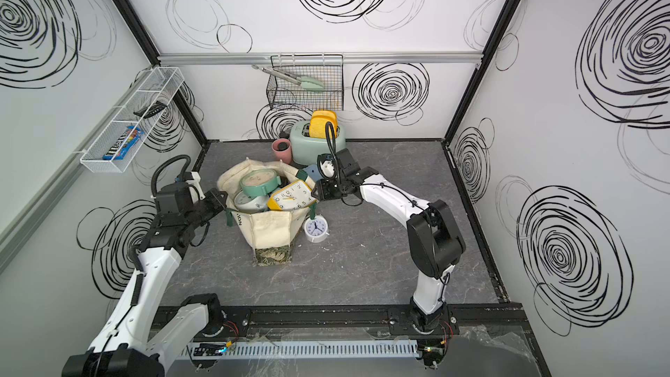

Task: Put the alarm clock into the canvas bag
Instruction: Adjust the canvas bag at the center of the board.

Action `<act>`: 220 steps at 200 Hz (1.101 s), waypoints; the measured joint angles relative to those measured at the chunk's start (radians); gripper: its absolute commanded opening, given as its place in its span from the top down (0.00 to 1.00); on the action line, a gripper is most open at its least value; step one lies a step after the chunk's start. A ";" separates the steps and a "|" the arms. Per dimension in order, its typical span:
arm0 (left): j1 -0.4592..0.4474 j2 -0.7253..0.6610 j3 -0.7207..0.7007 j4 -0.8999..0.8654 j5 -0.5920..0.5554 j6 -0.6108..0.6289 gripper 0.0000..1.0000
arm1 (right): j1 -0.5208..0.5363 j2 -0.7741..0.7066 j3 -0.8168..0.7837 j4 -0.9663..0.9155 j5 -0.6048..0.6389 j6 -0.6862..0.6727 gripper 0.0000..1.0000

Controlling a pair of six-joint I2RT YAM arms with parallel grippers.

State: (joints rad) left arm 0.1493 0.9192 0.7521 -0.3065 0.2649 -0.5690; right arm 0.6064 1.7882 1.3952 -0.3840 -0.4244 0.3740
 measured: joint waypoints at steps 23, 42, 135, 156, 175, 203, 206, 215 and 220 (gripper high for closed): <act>-0.042 0.016 0.034 -0.034 -0.012 0.002 1.00 | 0.032 0.000 0.033 -0.017 0.009 0.003 1.00; -0.125 0.048 0.092 -0.082 -0.061 0.004 1.00 | 0.082 0.000 0.089 -0.045 0.053 0.003 1.00; 0.008 0.087 0.279 -0.278 -0.090 0.015 1.00 | 0.130 0.008 0.230 -0.144 0.097 0.016 1.00; 0.023 0.060 0.220 -0.240 -0.073 0.003 1.00 | 0.132 0.008 0.219 -0.124 0.096 0.016 1.00; 0.033 0.050 0.160 -0.227 -0.065 -0.007 1.00 | 0.135 0.010 0.204 -0.112 0.095 0.018 1.00; 0.051 0.034 0.083 -0.166 -0.067 -0.019 1.00 | 0.153 0.024 0.200 -0.084 0.097 0.025 1.00; 0.055 0.031 0.077 -0.159 -0.067 -0.020 1.00 | 0.154 0.024 0.198 -0.078 0.098 0.027 1.00; 0.064 0.023 0.061 -0.137 -0.063 -0.026 1.00 | 0.158 0.024 0.190 -0.059 0.100 0.031 1.00; 0.066 0.019 0.056 -0.127 -0.060 -0.028 1.00 | 0.160 0.024 0.184 -0.046 0.101 0.034 1.00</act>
State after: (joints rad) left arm 0.2157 0.9386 0.8078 -0.4332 0.2047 -0.5972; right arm 0.7662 1.8126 1.5791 -0.4297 -0.3237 0.4080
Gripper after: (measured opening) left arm 0.053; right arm 0.041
